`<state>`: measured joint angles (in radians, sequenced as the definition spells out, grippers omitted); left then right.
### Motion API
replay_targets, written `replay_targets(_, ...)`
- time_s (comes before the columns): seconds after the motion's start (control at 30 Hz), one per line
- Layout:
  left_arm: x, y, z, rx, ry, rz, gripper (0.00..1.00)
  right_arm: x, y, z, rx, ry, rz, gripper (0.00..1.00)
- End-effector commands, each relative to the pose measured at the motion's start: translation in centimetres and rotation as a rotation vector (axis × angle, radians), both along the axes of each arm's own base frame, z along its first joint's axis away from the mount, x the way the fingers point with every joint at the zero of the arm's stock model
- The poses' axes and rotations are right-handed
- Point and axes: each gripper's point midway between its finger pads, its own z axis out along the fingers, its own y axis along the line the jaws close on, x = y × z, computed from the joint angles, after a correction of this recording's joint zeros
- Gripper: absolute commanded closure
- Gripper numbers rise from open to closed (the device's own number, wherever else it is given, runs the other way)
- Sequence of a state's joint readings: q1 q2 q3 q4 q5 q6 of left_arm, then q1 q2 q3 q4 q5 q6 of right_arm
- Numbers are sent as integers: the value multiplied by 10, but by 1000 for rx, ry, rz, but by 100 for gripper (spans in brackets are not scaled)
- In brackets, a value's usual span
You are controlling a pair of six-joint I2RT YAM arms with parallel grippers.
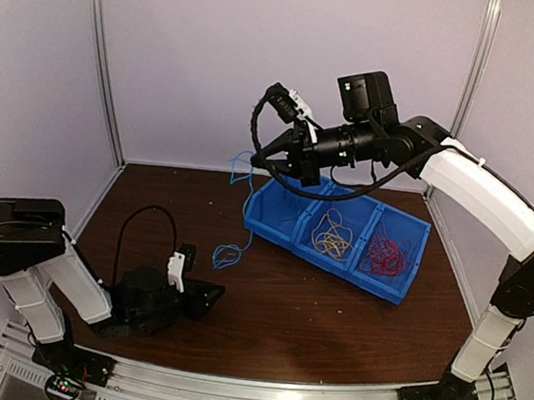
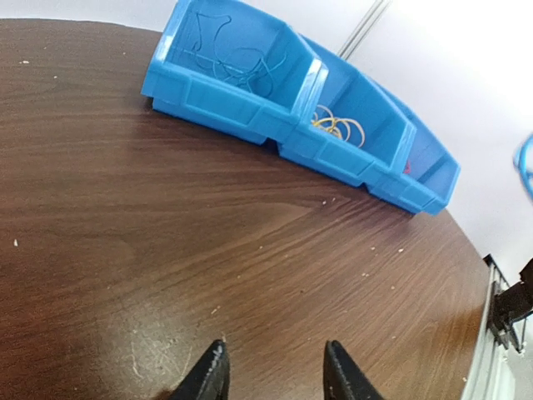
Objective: Untangle the cables
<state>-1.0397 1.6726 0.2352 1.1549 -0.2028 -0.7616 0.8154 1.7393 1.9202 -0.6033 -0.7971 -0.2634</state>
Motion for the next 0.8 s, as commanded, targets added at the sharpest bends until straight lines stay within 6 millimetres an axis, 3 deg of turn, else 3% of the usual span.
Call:
replay_targets(0.0, 1, -1, 62, -169, -208, -18, 55, -3, -3, 0, -4, 18, 21, 100)
replay_targets(0.1, -1, -13, 80, -201, -278, -64, 50, -4, -3, 2, 0, 19, 24, 100)
replay_targets(0.23, 12, -32, 86, -166, -316, -61, 50, -4, -2, 5, 7, 18, 27, 100)
replay_targets(0.4, 22, -41, 95, -163, -363, -42, 52, -6, -2, 5, 8, 24, 32, 100)
replay_targets(0.57, 26, -49, 97, -139, -379, -47, 77, -6, -3, 6, 8, 24, 31, 100)
replay_targets(0.77, 23, -44, 95, -165, -362, -44, 91, -5, -2, 5, 6, 24, 33, 100)
